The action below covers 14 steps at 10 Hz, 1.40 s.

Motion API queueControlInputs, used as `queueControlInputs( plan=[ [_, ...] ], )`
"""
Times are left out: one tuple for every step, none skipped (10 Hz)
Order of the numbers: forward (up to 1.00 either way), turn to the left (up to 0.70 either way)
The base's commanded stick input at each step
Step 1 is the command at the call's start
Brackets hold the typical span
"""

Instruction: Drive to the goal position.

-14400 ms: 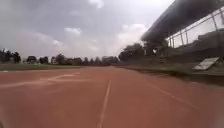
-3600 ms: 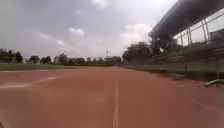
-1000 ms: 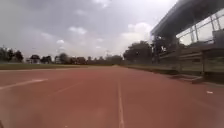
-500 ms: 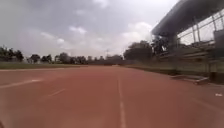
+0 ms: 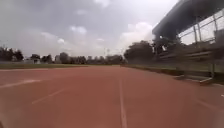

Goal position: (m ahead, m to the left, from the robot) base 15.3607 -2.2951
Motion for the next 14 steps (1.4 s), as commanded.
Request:
queueControlInputs(
  plan=[
    [0.45, 0.0],
    [0.45, 0.0],
    [0.45, 0.0],
    [0.45, 0.0],
    [0.45, 0.0],
    [0.45, 0.0],
    [0.45, 0.0],
    [0.45, 0.0],
    [0.45, 0.0],
    [0.45, -0.05],
    [0.45, -0.18],
    [0.45, -0.27],
    [0.45, -0.27],
    [0.45, -0.27]
  ],
)
